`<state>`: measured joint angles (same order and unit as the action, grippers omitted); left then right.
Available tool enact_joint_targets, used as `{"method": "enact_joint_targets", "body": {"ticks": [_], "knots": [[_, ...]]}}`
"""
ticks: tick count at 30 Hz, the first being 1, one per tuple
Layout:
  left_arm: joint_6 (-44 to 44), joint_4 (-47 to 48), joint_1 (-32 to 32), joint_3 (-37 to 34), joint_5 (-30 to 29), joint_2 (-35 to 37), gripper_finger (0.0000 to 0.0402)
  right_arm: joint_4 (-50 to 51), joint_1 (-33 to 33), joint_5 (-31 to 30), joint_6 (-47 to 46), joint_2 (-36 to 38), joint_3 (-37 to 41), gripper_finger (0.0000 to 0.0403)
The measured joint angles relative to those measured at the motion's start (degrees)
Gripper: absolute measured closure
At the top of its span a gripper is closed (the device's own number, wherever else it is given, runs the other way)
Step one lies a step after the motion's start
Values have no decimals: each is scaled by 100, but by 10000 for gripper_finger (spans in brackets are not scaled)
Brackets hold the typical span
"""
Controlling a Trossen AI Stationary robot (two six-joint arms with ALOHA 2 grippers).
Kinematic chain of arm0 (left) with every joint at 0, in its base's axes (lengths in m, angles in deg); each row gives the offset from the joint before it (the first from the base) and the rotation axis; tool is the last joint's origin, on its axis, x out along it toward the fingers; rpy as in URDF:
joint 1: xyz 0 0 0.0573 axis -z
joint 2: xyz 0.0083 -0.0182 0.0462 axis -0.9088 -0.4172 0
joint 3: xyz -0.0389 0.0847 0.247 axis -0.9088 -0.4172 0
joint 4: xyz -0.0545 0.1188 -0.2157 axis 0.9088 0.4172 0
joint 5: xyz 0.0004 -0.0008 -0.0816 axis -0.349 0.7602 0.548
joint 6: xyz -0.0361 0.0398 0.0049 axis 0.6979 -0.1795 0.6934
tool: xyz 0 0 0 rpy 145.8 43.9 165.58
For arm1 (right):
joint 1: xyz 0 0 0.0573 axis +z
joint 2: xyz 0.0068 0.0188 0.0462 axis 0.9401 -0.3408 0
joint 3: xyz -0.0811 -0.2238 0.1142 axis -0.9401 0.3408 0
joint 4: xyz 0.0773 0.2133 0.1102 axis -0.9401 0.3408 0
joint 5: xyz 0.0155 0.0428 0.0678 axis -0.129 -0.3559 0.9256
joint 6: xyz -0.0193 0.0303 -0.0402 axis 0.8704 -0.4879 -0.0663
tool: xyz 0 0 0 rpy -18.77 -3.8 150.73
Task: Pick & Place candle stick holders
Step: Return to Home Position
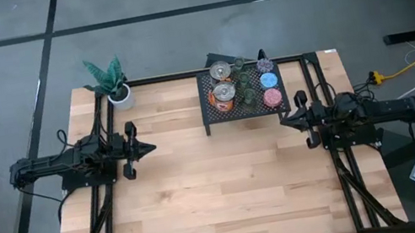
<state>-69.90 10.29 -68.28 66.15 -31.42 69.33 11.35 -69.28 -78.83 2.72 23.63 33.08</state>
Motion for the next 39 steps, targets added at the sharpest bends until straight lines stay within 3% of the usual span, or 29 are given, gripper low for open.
{"method": "enact_joint_targets", "body": {"ticks": [19,24,32,39], "knots": [[0,0,0,0,0,0,400,887,0,2,-61,203,7,397],[0,0,0,0,-2,0,400,-643,20,142,338,205,424,397],[0,-2,0,0,-2,0,400,-234,155,197,706,203,411,397],[0,0,0,0,-2,0,400,-174,56,-107,898,201,415,397]]}}
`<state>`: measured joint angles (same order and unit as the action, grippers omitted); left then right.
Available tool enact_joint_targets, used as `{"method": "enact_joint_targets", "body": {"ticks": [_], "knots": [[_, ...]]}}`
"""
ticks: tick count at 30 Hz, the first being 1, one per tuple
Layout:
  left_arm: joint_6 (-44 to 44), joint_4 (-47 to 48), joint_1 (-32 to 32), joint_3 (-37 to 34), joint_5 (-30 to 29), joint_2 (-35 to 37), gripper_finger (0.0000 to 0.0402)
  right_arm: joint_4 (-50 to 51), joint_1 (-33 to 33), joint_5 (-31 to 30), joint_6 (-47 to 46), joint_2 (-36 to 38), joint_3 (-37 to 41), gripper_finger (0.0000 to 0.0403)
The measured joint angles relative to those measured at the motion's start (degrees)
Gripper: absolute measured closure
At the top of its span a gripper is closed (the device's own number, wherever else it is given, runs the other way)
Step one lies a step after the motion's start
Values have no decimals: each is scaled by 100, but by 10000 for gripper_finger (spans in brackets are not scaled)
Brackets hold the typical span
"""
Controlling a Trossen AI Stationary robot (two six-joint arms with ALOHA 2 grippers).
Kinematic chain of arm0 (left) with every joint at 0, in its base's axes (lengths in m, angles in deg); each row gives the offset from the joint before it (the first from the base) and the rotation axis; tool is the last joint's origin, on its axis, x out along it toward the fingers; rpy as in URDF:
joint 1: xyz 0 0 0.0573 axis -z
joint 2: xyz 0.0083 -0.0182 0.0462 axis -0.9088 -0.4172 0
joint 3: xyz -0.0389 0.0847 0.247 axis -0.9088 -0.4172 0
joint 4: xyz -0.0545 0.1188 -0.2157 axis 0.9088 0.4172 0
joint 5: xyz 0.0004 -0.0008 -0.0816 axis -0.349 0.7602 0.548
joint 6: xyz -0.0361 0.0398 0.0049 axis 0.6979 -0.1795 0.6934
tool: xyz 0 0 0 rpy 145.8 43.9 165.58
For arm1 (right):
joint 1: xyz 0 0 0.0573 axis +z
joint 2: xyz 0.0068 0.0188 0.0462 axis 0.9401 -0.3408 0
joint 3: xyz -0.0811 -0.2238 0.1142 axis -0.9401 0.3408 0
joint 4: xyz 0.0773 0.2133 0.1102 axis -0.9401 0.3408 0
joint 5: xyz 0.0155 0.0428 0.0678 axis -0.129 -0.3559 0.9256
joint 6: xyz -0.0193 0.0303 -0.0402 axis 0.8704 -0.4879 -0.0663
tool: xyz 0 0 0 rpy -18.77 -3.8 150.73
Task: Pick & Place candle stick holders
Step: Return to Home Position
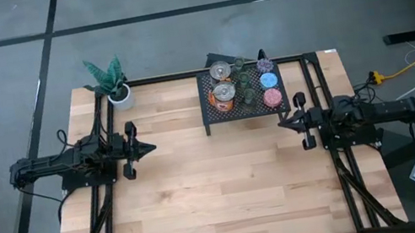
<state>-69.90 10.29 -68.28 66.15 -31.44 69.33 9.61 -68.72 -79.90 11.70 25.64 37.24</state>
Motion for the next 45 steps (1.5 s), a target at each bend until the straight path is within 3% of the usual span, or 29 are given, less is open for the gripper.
{"method": "enact_joint_targets", "body": {"ticks": [45], "knots": [[0,0,0,0,0,0,400,-9,-108,4,-54,0,-1,397]]}}
